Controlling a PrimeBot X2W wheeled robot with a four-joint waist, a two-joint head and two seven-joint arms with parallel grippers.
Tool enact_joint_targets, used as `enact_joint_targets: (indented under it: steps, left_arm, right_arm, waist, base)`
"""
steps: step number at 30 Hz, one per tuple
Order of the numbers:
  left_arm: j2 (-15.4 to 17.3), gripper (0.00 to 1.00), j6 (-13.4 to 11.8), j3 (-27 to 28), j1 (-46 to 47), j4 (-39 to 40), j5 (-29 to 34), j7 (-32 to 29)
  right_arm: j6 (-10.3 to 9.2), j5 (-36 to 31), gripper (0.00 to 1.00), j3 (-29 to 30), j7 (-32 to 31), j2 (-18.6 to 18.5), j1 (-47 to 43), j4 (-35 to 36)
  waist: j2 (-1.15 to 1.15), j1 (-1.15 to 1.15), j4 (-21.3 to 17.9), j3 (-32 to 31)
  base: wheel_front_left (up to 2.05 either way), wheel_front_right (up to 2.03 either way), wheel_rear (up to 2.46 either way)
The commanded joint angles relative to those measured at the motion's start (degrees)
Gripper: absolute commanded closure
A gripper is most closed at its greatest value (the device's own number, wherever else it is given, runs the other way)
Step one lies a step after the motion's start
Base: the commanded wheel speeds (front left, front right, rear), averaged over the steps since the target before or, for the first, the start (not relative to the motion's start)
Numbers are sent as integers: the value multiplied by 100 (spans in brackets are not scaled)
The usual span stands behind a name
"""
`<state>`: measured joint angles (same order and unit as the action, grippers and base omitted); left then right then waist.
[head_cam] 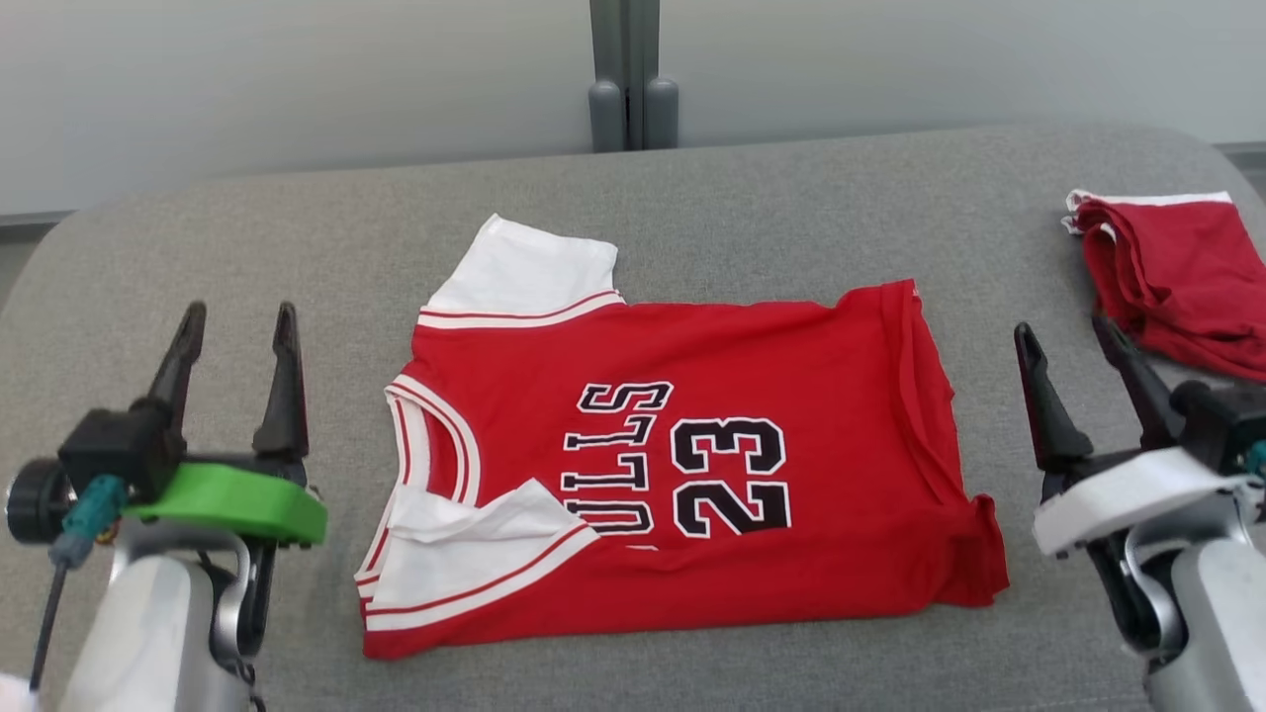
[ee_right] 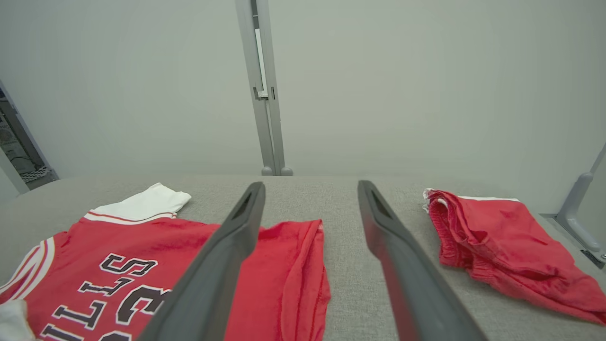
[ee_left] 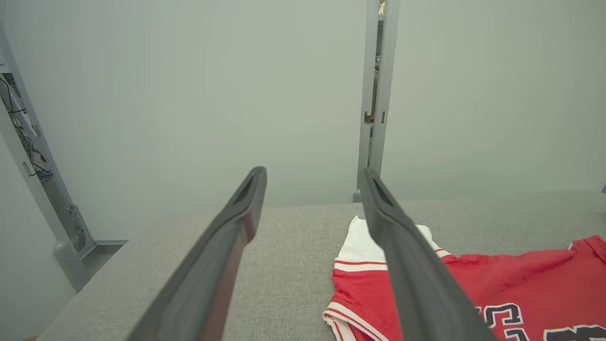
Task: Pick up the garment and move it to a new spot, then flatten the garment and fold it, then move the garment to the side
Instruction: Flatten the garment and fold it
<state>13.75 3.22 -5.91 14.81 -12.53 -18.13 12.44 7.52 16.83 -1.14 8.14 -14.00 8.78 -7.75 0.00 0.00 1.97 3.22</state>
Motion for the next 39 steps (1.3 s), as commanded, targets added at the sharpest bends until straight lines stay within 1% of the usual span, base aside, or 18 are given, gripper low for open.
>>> enact_joint_targets:
  steps: [1,6,9,14,18,22,25,27,29,33,36,39]
  left_arm:
    - [85,0,70,-67,370,-73,56,-69]
    - [185,0,233,-349,1618,-480,196,-310]
    - [195,0,293,-479,2310,-805,184,-414]
    - [187,0,379,-679,3381,-1571,91,-498]
    - [153,0,423,-956,4051,-2247,-55,-652]
    - [137,0,429,-1314,4530,-2866,-229,-719]
    - [209,0,428,-1631,4853,-3233,-455,-828]
    - [248,0,426,-1799,5022,-3450,-669,-900]
    - [315,0,427,-1993,5179,-3649,-844,-1012]
    - [471,0,427,-2318,5463,-4044,-1064,-1184]
    - [497,0,428,-2554,5564,-4248,-1222,-1223]
    - [493,0,427,-2767,5619,-4403,-1359,-1269]
  right_arm:
    - [-8,-29,0,-52,-82,-125,330,-84]
    - [-7,14,0,-308,-432,-455,1438,-516]
    - [-8,51,0,-536,-662,-589,2008,-848]
    - [-8,193,0,-976,-910,-692,2874,-1409]
    - [-8,348,0,-1298,-1085,-718,3336,-1850]
    - [-8,564,0,-1604,-1196,-715,3688,-2163]
    - [-8,734,0,-1891,-1270,-702,3876,-2310]
    - [-8,925,0,-2081,-1322,-658,3998,-2348]
    - [-8,1007,0,-2287,-1345,-699,4112,-2358]
    - [-8,1237,0,-2647,-1306,-662,4302,-2336]
    - [-8,1384,0,-2887,-1265,-628,4409,-2311]
    - [-8,1526,0,-3080,-1273,-680,4468,-2307]
  waist:
    - [0,0,-75,384]
    - [0,0,-167,1030]
    - [0,0,-232,1387]
    - [0,0,-340,1921]
    - [0,0,-406,2262]
    - [0,0,-477,2561]
    - [0,0,-553,2759]
    - [0,0,-616,2870]
    - [0,0,-683,2962]
    - [0,0,-816,3092]
    - [0,0,-881,3127]
    - [0,0,-896,3126]
  base:
    - [0,0,0]
    - [0,0,0]
    - [0,0,0]
    - [0,0,0]
    - [0,0,0]
    - [0,0,0]
    - [0,0,0]
    - [0,0,0]
    - [0,0,0]
    - [0,0,0]
    - [0,0,0]
    - [0,0,0]
